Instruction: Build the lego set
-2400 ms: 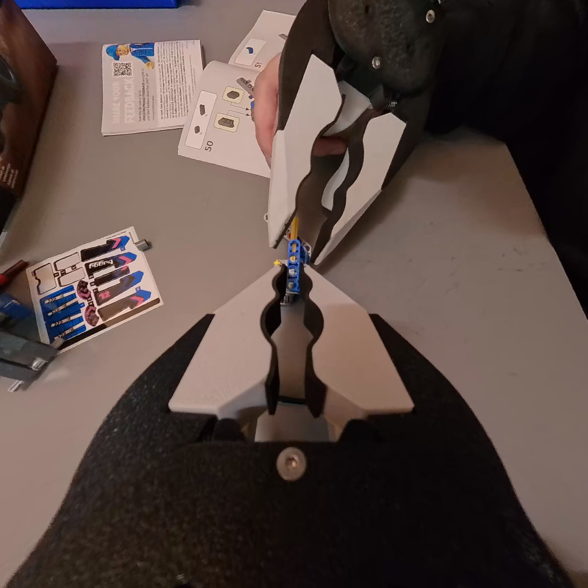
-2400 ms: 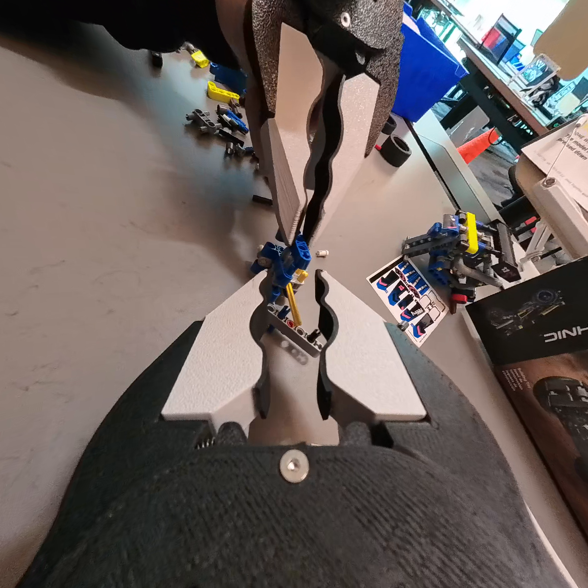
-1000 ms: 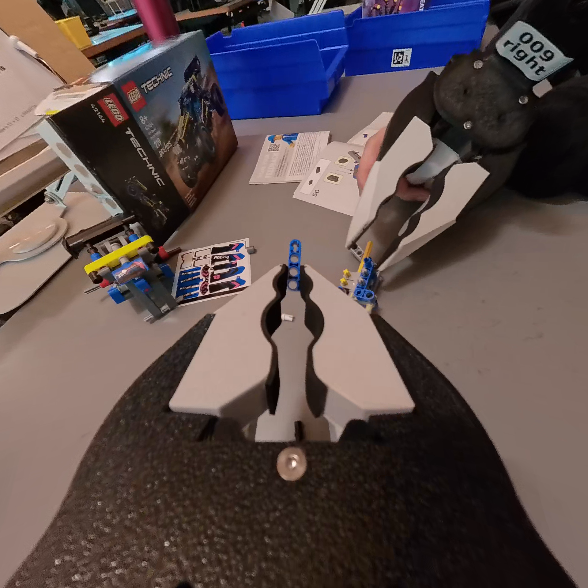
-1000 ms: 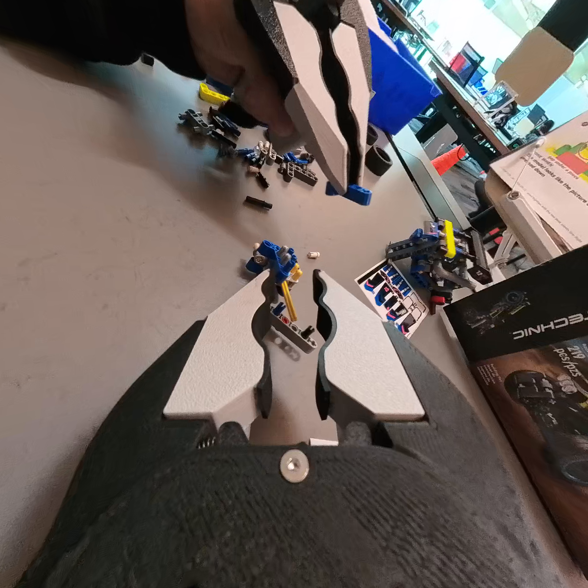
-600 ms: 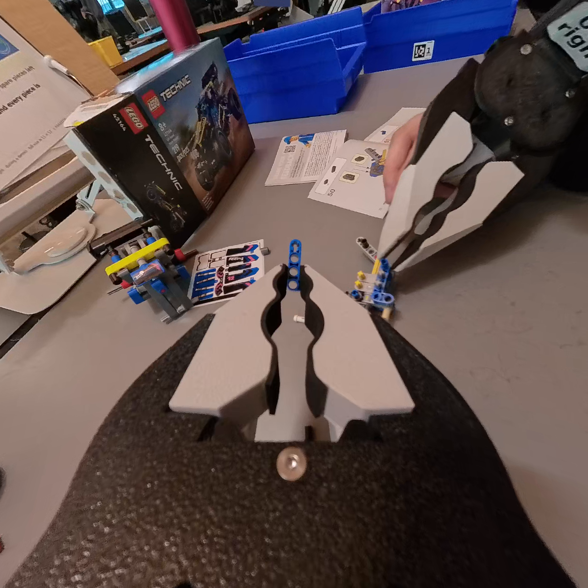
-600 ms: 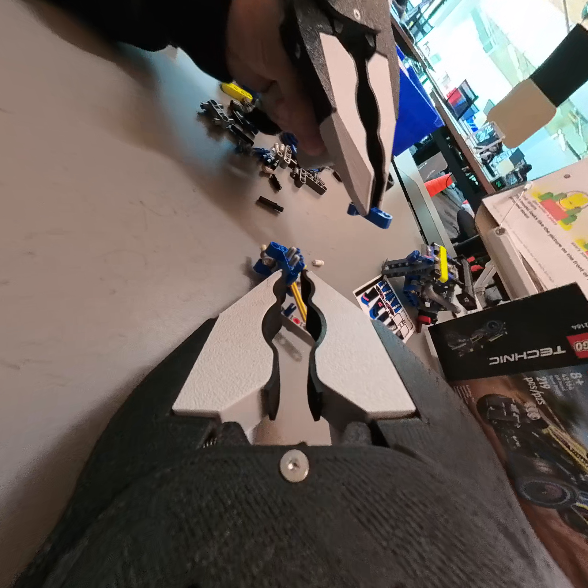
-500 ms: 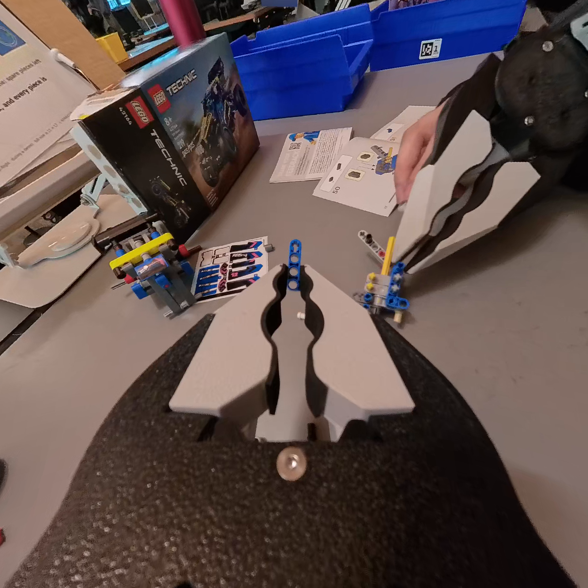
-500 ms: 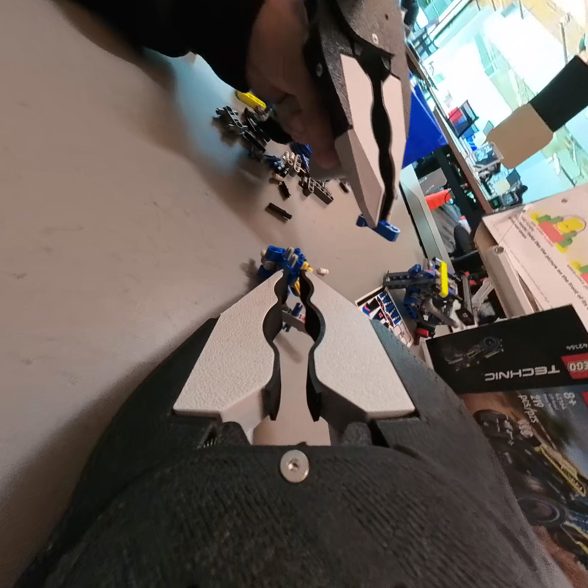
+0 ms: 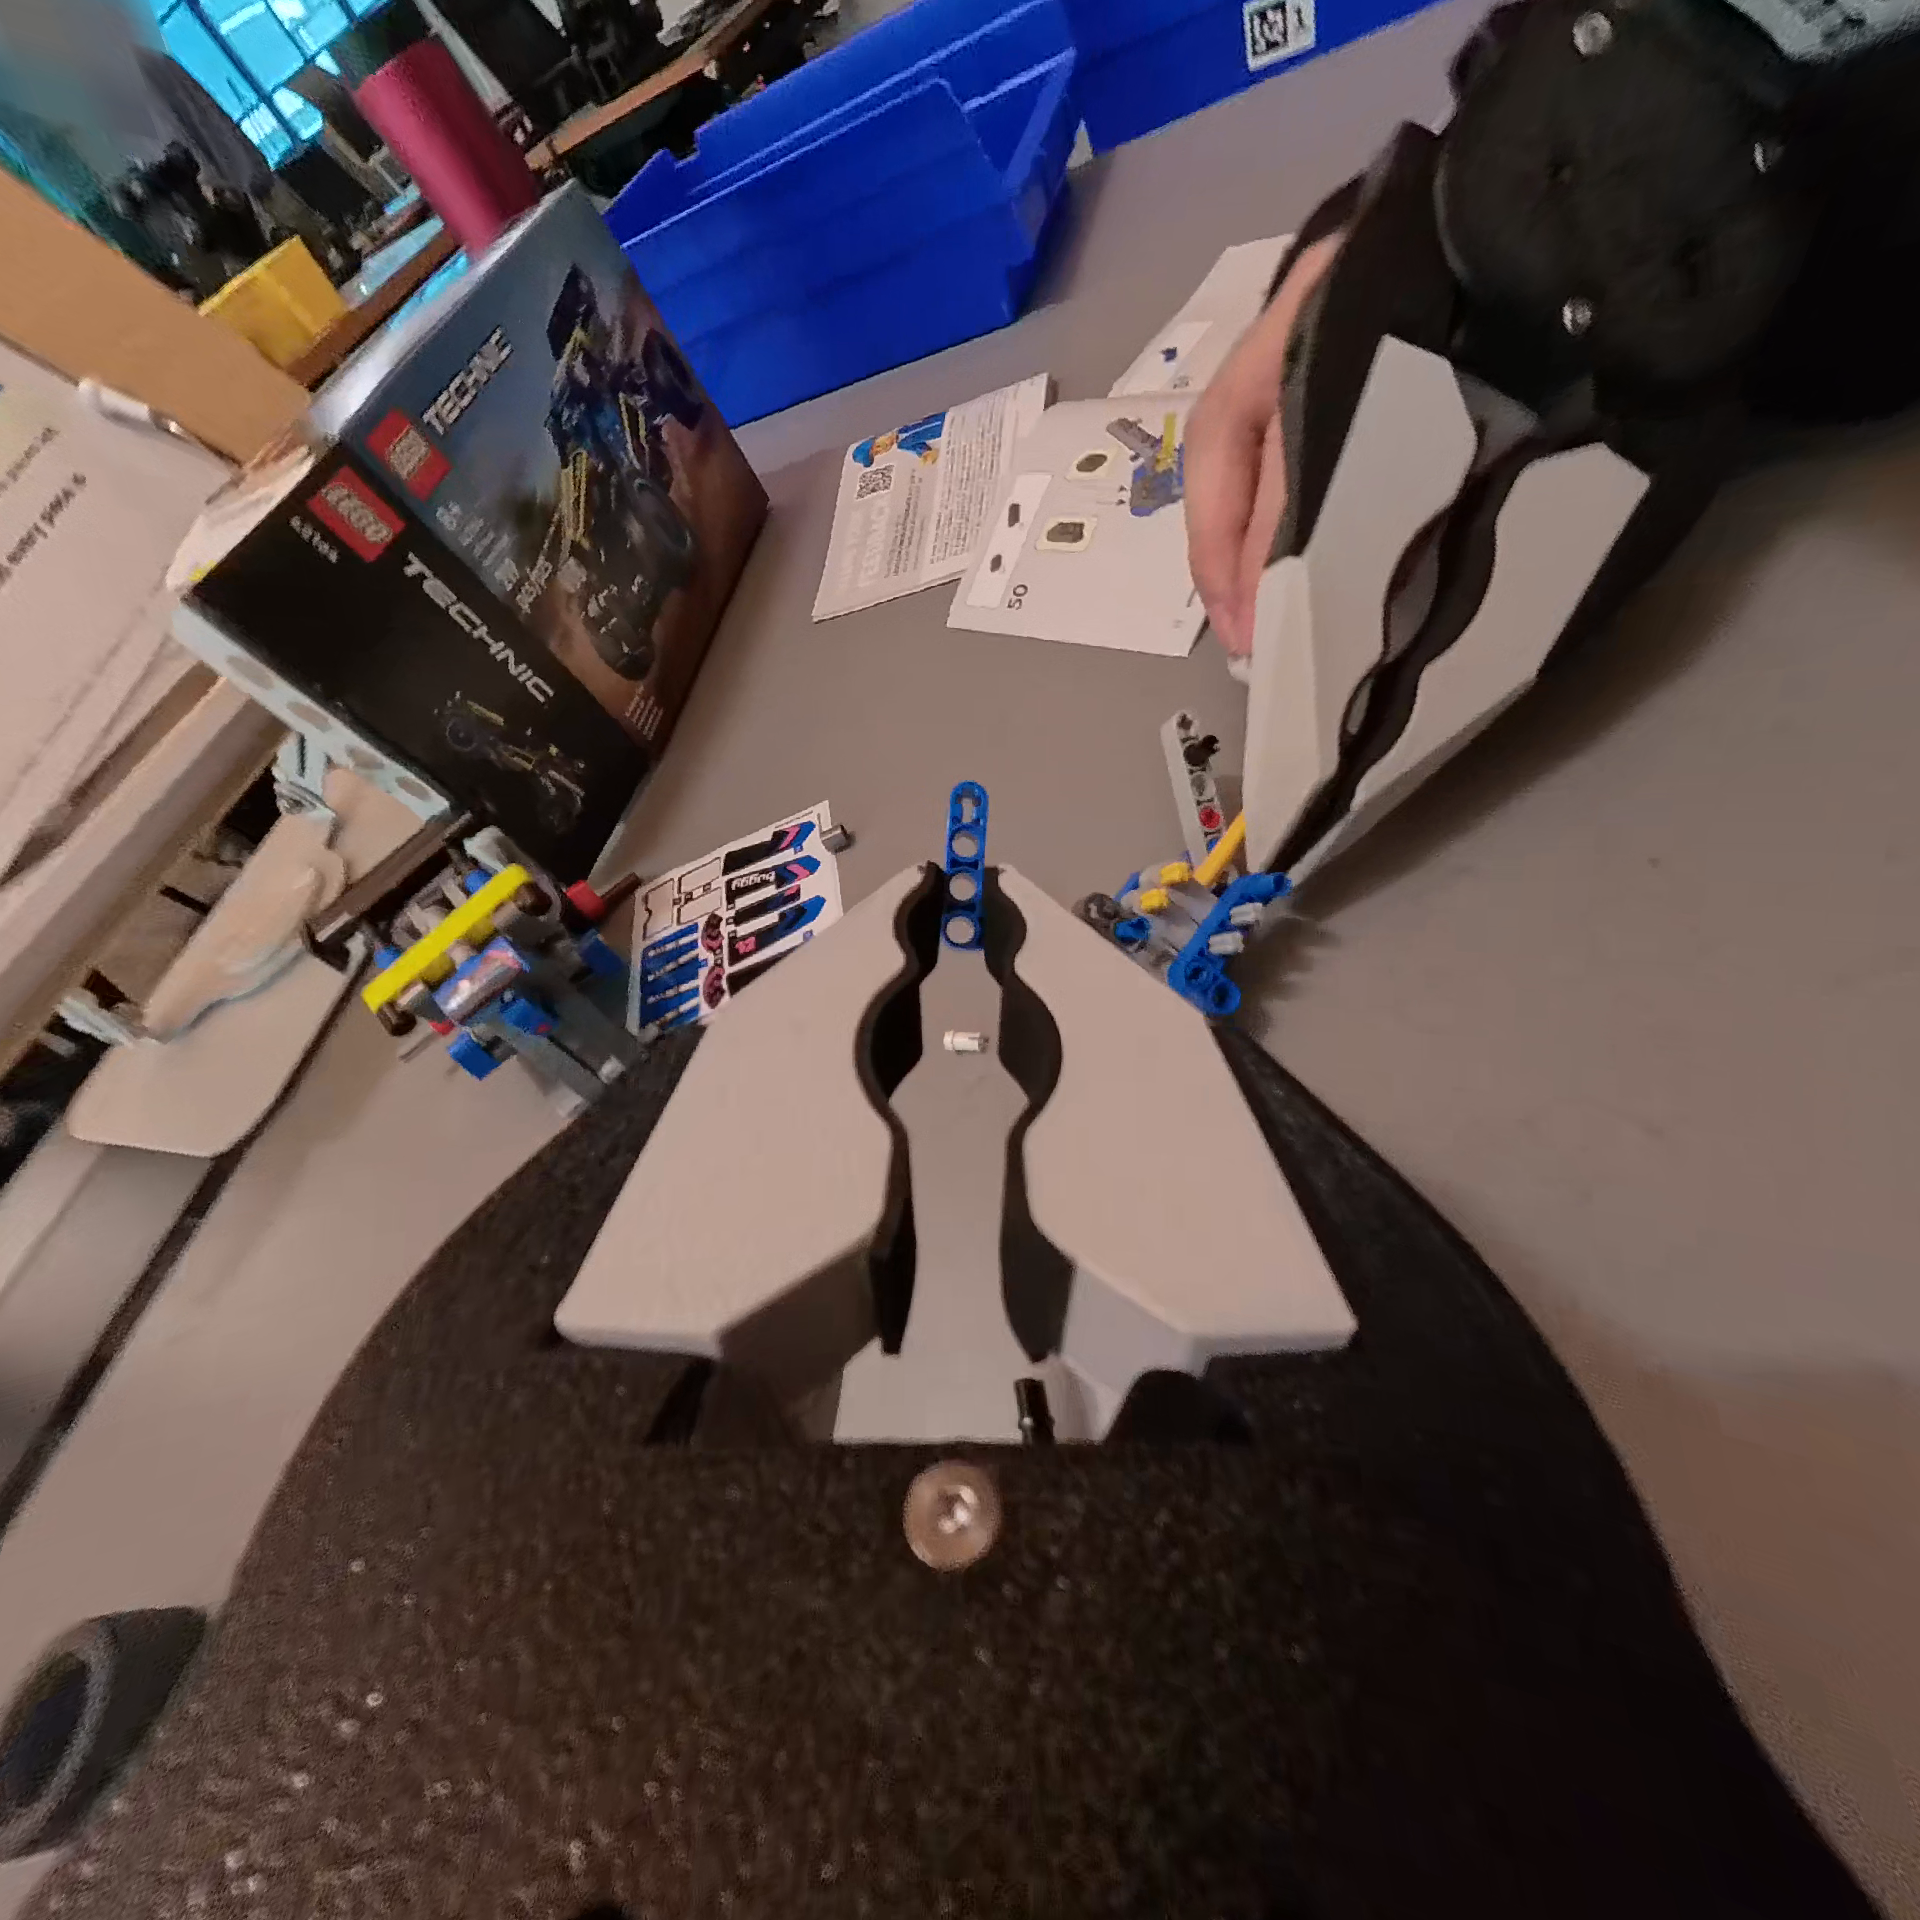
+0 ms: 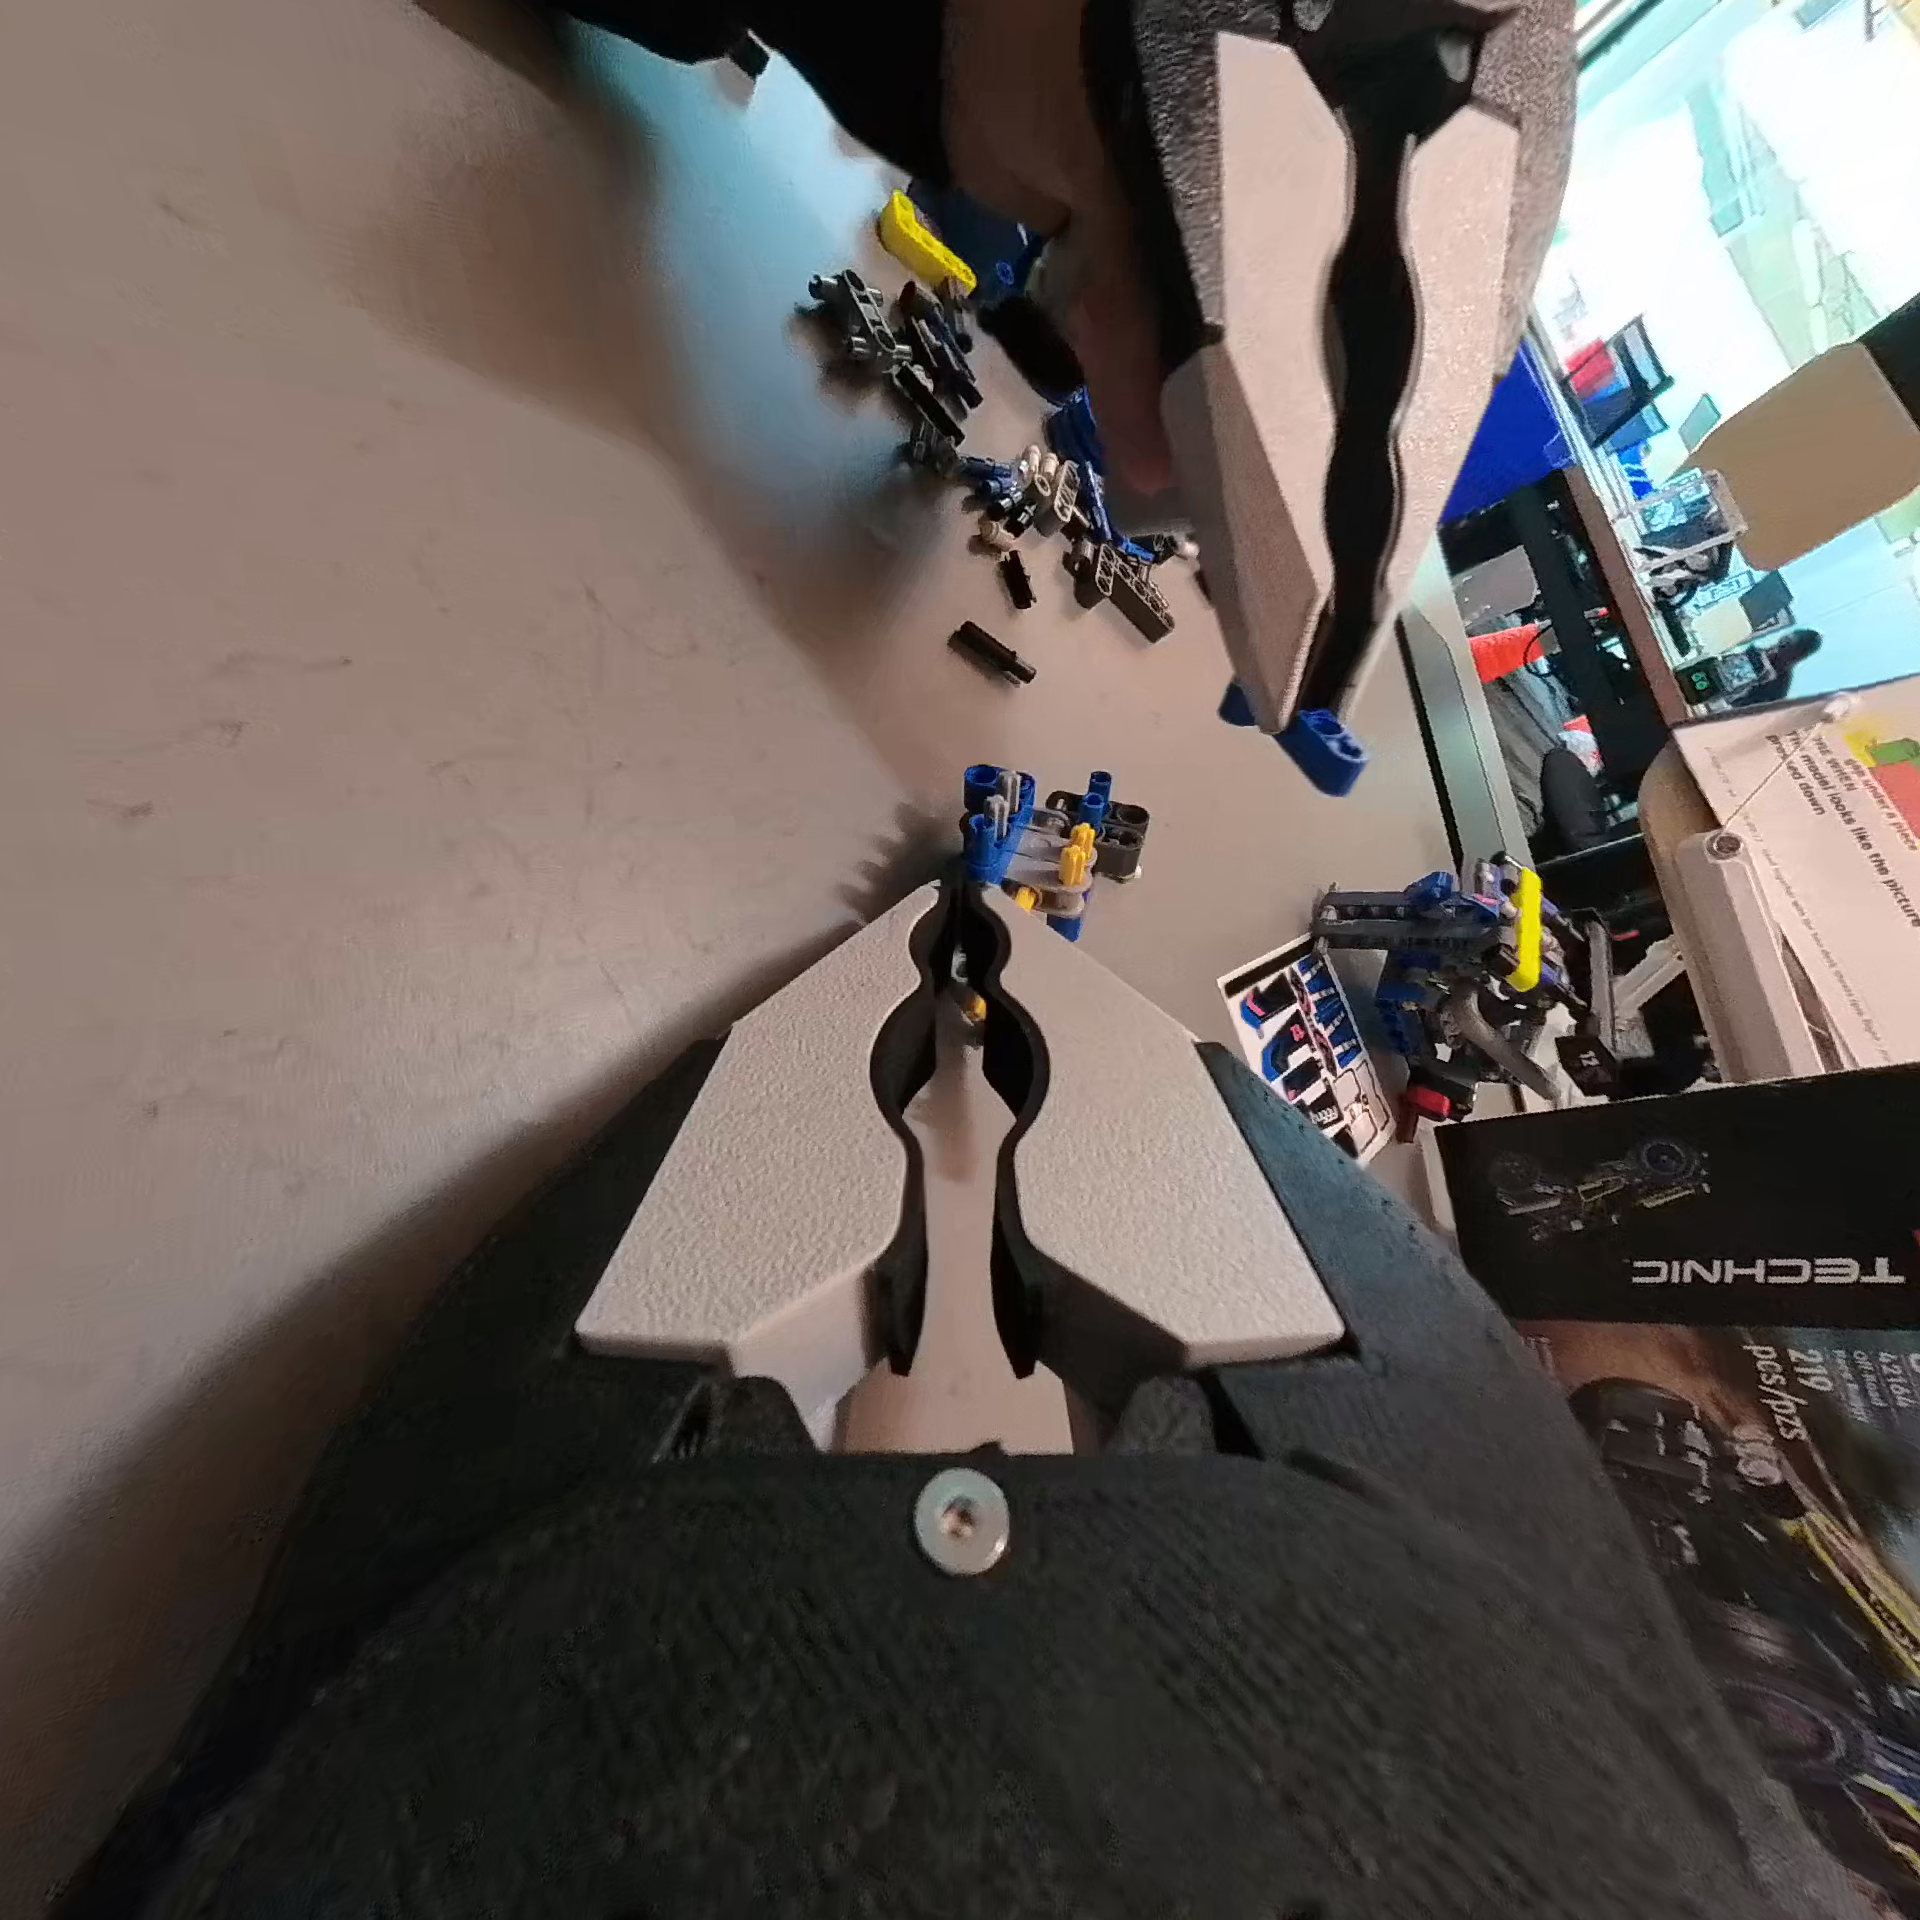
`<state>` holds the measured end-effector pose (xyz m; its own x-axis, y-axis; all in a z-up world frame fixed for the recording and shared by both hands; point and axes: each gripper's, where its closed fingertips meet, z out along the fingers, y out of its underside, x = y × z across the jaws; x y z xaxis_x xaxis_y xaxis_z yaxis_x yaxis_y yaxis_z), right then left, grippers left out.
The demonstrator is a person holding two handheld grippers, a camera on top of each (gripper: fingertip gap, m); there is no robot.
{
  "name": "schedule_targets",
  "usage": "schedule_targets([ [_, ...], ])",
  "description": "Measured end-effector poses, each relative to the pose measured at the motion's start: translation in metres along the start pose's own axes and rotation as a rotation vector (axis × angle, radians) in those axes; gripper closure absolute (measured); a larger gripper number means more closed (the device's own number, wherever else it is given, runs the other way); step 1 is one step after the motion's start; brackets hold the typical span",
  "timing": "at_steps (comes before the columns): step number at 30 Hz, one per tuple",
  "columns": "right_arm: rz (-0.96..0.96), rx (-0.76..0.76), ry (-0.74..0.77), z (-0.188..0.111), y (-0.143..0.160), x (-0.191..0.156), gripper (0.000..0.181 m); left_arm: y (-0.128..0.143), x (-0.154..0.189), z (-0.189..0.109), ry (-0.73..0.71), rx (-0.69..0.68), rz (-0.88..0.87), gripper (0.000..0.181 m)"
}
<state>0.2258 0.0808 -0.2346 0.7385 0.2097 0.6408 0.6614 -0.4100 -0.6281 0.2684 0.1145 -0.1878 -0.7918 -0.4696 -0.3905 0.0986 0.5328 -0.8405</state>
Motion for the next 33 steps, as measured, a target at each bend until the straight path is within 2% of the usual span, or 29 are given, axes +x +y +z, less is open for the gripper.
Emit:
schedule_targets([
  [6,-0.010,0.017,-0.002,0.000,-0.005,-0.002,0.177,0.005,0.005,0.005,-0.011,-0.050,0.084,0.177],
  [10,0.039,0.106,0.016,-0.007,-0.019,0.004,0.175,0.004,0.004,0.004,-0.029,-0.060,0.124,0.177],
  [15,0.095,0.199,0.135,-0.021,-0.030,0.028,0.172,0.005,0.006,0.005,-0.025,-0.066,0.149,0.177],
  [25,0.113,0.123,0.119,-0.013,-0.018,0.025,0.167,0.005,0.008,0.006,-0.018,-0.063,0.161,0.177],
  [33,0.148,0.124,0.172,-0.017,-0.015,0.036,0.169,0.003,0.007,0.005,-0.027,-0.061,0.174,0.177],
])
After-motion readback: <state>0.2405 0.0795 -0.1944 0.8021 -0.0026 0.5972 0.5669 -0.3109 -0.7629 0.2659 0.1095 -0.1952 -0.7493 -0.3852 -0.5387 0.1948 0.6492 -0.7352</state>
